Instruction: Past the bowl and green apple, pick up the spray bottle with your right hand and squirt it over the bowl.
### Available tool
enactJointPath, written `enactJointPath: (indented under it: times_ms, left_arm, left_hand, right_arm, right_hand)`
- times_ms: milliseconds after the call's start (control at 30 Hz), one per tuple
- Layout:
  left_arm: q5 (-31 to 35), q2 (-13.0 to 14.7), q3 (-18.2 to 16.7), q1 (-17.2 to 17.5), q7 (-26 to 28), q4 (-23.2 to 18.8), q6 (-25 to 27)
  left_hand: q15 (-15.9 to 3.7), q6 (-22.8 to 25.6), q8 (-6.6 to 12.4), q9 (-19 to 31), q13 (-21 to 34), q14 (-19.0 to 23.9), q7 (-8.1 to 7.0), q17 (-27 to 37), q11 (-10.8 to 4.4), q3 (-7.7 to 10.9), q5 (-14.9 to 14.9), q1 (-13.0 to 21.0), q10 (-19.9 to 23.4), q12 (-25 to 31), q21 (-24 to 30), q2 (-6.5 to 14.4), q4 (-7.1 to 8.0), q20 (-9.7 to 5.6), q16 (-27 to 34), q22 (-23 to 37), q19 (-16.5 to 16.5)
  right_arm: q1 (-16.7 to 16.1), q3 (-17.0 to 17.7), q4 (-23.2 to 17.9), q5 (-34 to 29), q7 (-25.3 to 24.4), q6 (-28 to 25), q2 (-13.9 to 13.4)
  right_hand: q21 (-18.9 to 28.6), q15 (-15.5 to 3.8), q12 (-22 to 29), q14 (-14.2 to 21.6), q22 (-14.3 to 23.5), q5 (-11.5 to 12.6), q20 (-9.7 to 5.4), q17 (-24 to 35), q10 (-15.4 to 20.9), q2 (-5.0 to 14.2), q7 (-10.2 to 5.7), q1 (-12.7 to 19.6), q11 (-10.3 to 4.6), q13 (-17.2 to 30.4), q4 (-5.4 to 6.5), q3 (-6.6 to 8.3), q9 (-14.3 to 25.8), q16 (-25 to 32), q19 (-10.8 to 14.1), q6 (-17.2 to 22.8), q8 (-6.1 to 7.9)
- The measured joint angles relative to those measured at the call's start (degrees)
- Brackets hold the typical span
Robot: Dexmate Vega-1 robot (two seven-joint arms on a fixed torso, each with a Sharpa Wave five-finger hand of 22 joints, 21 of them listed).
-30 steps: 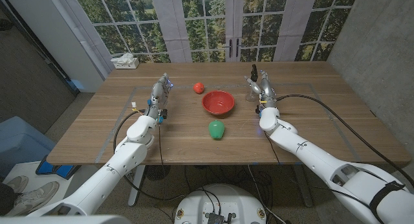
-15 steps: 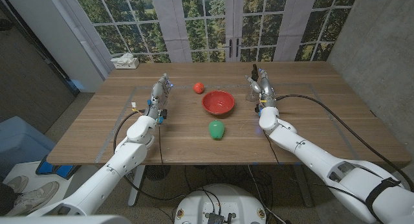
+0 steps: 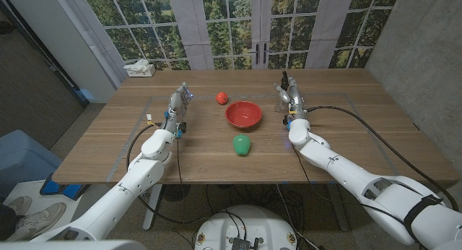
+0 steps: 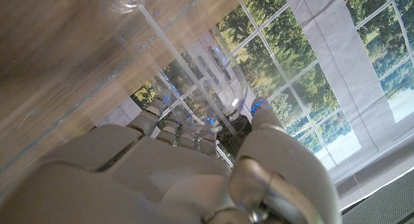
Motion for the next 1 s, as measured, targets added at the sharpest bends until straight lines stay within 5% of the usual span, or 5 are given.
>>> enactJointPath:
  times_ms: [300,500,733,867,1000]
  left_arm:
    - [-0.3,0.0,0.0,-0.1,-0.4,0.2,0.2]
    - [-0.4,0.1,0.0,-0.2,-0.6,0.3,0.4]
    - [-0.6,0.1,0.0,-0.3,-0.7,0.4,0.5]
    - [-0.7,0.1,0.0,-0.3,-0.8,0.4,0.7]
    - [-0.8,0.1,0.0,-0.4,-0.8,0.5,0.8]
  left_hand:
    - [0.00,0.2,0.00,0.0,0.0,0.0,0.22,0.0,0.00,0.00,0.0,0.0,0.0,0.0,0.0,0.0,0.00,0.00,0.0,0.0,0.0]
    - [0.00,0.2,0.00,0.0,0.0,0.0,0.22,0.1,0.32,0.00,0.0,0.0,-0.3,0.0,-0.2,0.0,0.00,0.00,0.0,0.0,0.0]
    - [0.00,0.2,0.00,0.0,0.0,0.0,0.22,0.2,0.31,0.00,0.0,0.0,-0.3,0.0,-0.2,0.0,0.00,0.00,0.0,0.0,0.0]
    - [0.00,0.2,0.00,0.0,0.0,0.0,0.22,0.1,0.52,0.00,0.0,0.0,-0.1,0.0,-0.2,0.0,0.00,0.00,0.0,0.0,0.0]
    - [0.00,0.2,0.00,0.0,0.0,0.0,0.22,0.1,0.52,0.00,0.0,0.0,-0.1,0.0,-0.7,0.0,0.00,0.00,0.0,0.0,0.0]
  right_arm:
    - [0.0,0.6,0.5,1.0,0.1,1.8,0.6]
    - [-0.2,0.7,0.5,0.9,-0.9,2.1,1.1]
    - [0.0,0.7,1.9,-0.1,-3.5,3.3,2.0]
    - [0.3,0.7,3.0,-0.5,-4.6,4.4,2.5]
    - [0.6,0.6,4.0,-0.8,-5.8,5.4,3.0]
  right_hand:
    - [0.8,0.16,0.4,2.2,0.3,0.0,-0.94,1.4,1.8,2.57,-2.83,3.0,-1.76,0.3,-0.23,3.24,0.4,2.0,2.1,3.9,0.88]
    - [1.4,0.06,1.1,4.0,0.5,0.0,-1.11,3.3,3.2,2.47,-3.09,8.2,-3.78,0.9,0.00,7.13,1.3,4.2,4.0,7.6,1.92]
    - [2.4,-0.01,2.5,5.6,0.7,-0.7,-1.11,6.0,5.6,2.35,-3.01,11.7,-5.76,2.0,0.52,8.90,3.7,7.1,6.1,15.0,5.58]
    - [2.9,0.00,3.6,6.8,0.8,-0.9,-1.30,8.4,7.7,2.35,-3.05,14.6,-7.87,3.3,0.85,9.70,6.0,9.4,7.1,19.8,8.65]
    - [3.5,0.00,4.3,7.4,1.1,-1.2,-1.12,10.4,8.9,2.13,-2.95,15.4,-8.15,4.5,0.85,9.70,8.2,11.3,7.7,23.2,11.59]
